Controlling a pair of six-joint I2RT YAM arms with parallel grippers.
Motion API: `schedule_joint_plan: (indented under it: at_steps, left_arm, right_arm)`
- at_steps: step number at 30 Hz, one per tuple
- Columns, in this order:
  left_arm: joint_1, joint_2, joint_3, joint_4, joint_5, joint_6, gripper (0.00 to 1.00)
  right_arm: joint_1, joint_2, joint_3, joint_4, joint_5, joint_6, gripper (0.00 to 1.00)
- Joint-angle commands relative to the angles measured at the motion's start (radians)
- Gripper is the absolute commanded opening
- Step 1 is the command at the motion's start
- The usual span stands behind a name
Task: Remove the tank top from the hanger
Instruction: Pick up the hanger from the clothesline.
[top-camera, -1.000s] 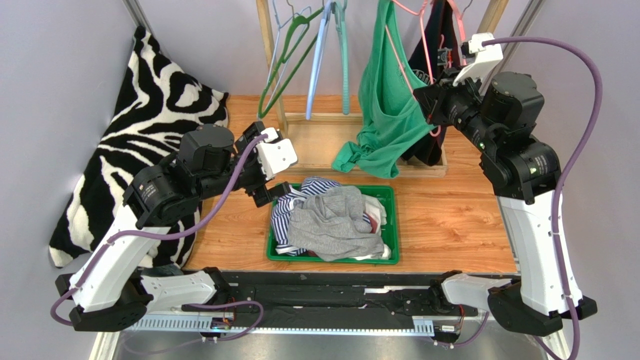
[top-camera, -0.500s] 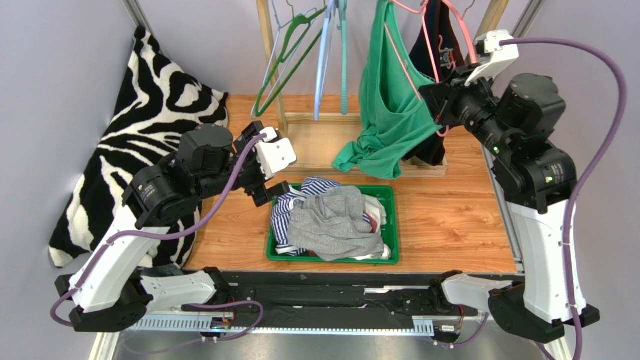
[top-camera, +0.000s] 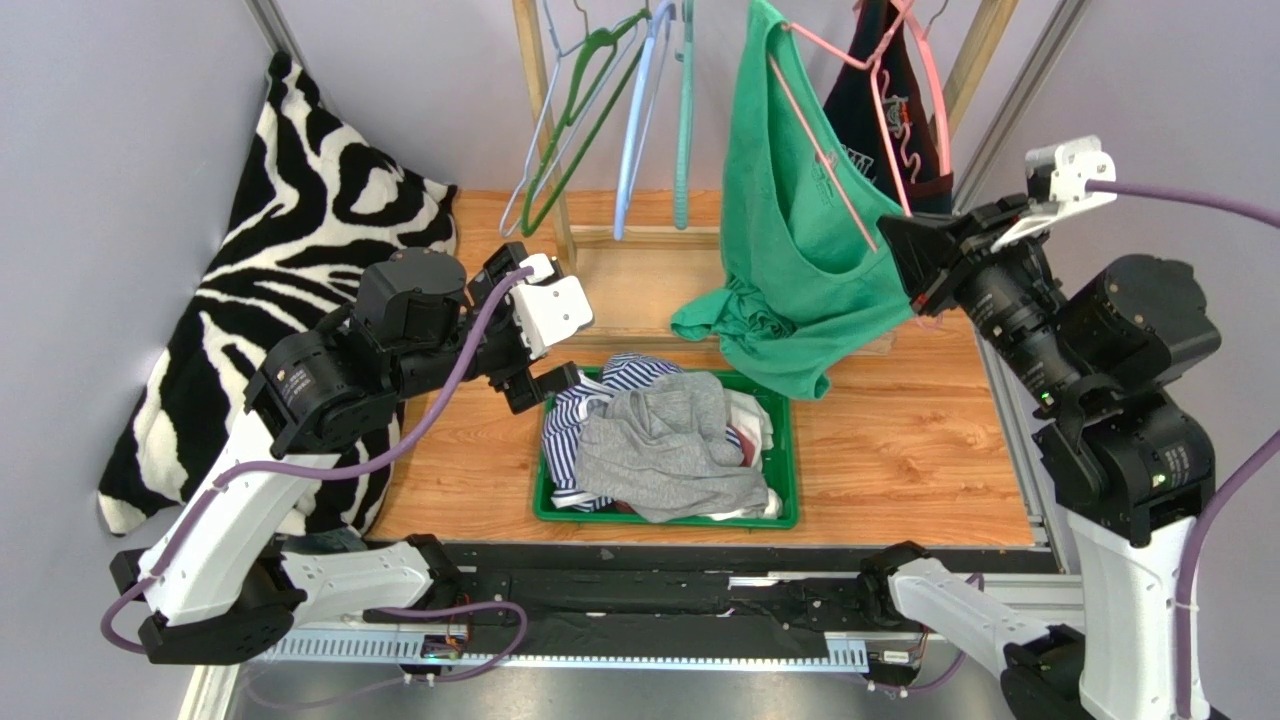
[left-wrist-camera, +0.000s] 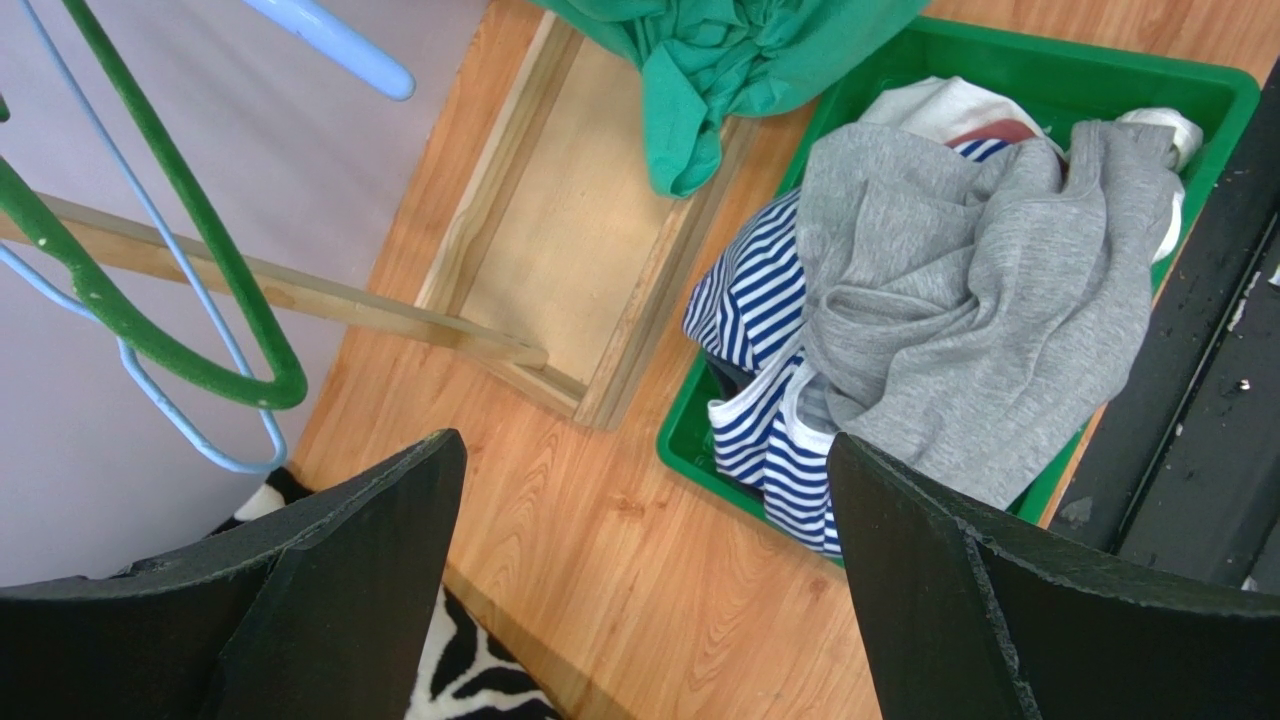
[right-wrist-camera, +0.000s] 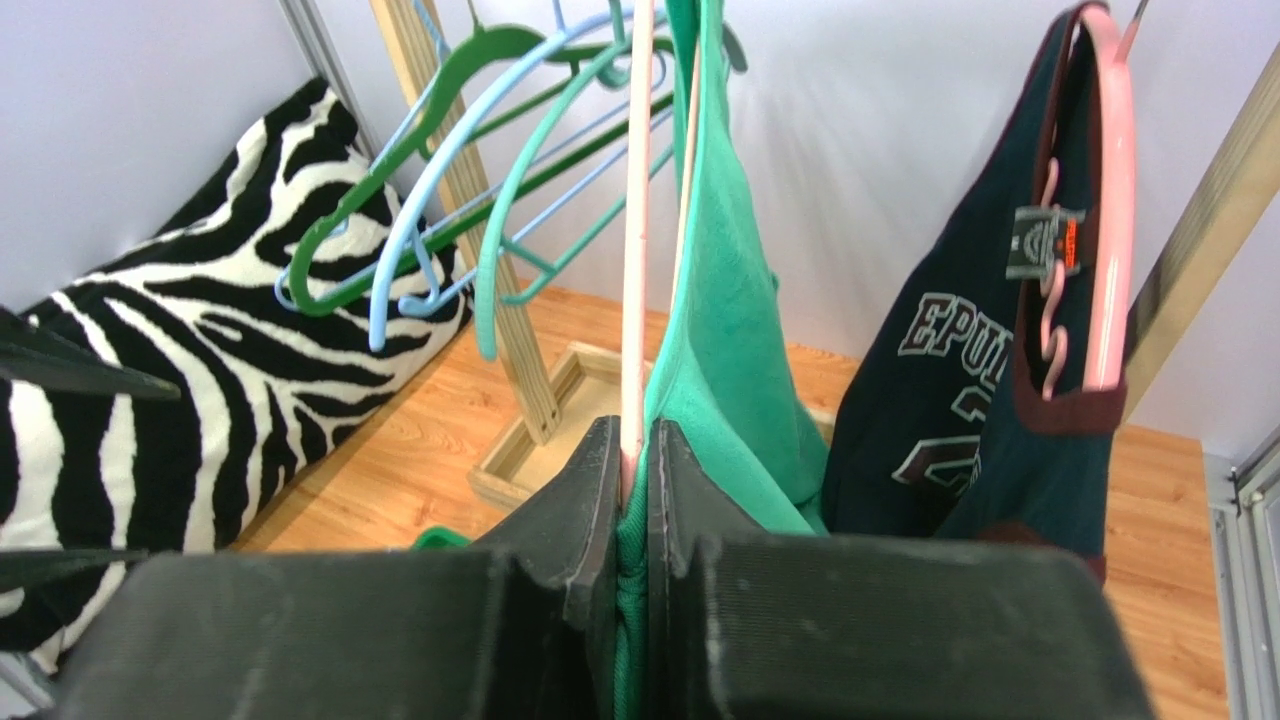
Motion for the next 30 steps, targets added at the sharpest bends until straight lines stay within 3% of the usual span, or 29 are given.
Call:
schedule_joint_plan:
  at_steps: [1,6,15,19,30]
  left_arm:
    - [0.006,-0.012,0.01,0.026,-0.007,-0.009,0.99]
    - [0.006,-0.013,0.0,0.026,-0.012,-0.003,0.99]
    - [0.008,-0.012,0.016,0.023,-0.009,-0.009,0.99]
    - [0.011,-0.019,0.007,0.023,-0.006,-0.01,0.99]
    - [0.024,-0.036,0.001,0.02,0.016,-0.02,0.99]
  right_arm:
    - [0.001,-0.047,-0.152,0.131,-0.038,0.024,0.0]
    - [0.002,-0.164,-0.183,0.148,-0.098,-0.008,0.0]
    - [0.002,-0.104,0.29,0.151,-0.173,0.003,0.0]
    - [0.002,-0.127,0.311,0.29,-0.232,0.067,0.0]
    - [0.002,-0.002,0.438,0.277,-0.295,0.118,0.0]
